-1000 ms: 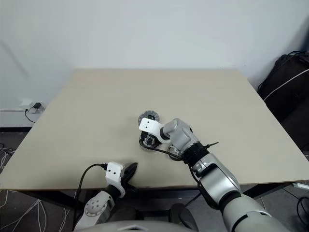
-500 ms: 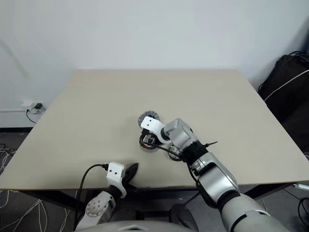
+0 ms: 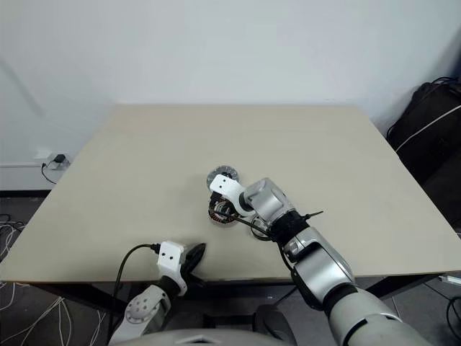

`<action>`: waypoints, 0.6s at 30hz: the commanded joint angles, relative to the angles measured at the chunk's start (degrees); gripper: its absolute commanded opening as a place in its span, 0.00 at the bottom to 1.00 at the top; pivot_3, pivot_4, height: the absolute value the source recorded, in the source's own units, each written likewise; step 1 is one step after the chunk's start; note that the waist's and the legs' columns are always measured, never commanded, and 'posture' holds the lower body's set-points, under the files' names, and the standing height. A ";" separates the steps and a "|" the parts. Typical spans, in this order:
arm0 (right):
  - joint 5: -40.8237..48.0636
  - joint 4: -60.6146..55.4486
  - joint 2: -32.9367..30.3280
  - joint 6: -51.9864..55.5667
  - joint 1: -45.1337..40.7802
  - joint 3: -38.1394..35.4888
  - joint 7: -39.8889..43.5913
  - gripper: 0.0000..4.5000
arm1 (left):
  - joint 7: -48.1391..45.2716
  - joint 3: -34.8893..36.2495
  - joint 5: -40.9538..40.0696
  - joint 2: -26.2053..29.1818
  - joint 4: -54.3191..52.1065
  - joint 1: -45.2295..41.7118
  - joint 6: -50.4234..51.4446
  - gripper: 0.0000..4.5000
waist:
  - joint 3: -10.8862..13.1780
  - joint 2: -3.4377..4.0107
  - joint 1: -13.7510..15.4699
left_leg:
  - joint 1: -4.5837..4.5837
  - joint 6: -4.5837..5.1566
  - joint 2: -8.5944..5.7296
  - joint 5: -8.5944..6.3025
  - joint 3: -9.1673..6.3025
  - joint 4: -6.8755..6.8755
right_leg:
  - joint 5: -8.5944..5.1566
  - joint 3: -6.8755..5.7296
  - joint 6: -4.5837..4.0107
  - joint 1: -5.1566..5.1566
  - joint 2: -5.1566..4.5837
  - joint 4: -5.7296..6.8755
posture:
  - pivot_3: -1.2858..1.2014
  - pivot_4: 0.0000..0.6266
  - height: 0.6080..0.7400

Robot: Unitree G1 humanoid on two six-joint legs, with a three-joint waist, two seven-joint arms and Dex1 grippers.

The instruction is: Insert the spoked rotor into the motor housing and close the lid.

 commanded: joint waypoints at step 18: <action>-2.37 -20.76 -1.43 -5.76 7.26 -2.70 -13.33 0.01 | 1.08 -1.32 0.10 0.81 -8.95 0.81 4.00 0.01 | -0.03 0.04 0.43 | -0.10 -0.02 -0.02 0.02 -0.15 0.01 | 0.07 -0.15 0.18 -0.02 0.03 0.00 | 0.52 0.00 1.00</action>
